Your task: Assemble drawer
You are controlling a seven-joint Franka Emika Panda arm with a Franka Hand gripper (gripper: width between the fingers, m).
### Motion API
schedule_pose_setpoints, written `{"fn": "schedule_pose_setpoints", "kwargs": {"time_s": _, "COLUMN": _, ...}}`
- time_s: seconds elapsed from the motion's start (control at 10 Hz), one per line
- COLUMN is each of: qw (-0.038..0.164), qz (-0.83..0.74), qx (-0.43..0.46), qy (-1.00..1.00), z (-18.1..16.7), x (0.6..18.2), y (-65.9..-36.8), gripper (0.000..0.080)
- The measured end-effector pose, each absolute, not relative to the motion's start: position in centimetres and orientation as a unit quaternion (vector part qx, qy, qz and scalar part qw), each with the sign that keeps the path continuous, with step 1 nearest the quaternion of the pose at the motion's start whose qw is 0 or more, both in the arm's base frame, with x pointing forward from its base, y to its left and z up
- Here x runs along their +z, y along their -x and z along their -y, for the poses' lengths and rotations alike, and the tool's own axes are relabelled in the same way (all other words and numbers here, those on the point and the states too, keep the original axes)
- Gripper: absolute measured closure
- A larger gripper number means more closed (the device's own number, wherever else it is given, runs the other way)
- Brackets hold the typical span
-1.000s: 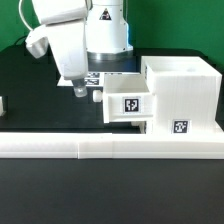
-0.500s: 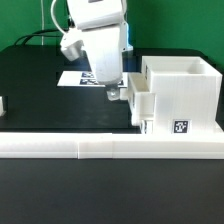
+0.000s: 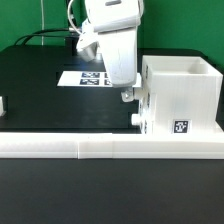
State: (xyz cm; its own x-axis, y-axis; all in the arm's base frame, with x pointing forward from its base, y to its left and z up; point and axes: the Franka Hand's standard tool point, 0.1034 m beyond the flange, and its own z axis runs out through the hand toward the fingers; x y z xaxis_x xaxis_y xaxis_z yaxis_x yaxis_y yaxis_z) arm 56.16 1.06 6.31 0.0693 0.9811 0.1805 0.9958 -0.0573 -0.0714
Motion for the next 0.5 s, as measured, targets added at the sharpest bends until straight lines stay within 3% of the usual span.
{"fn": "schedule_pose_setpoints", "kwargs": {"time_s": 0.3, "qw": 0.093, "qz": 0.696, "qx": -0.036, "qy": 0.711, "z": 2.9, "x": 6.4, "y": -55.4, "gripper": 0.0151}}
{"fn": "schedule_pose_setpoints", "kwargs": {"time_s": 0.4, "qw": 0.088, "qz": 0.694, "qx": -0.038, "qy": 0.714, "z": 3.9, "x": 6.9, "y": -55.5, "gripper": 0.0151}}
{"fn": "schedule_pose_setpoints", "kwargs": {"time_s": 0.5, "qw": 0.067, "qz": 0.688, "qx": -0.049, "qy": 0.721, "z": 4.4, "x": 7.7, "y": -55.7, "gripper": 0.0151}}
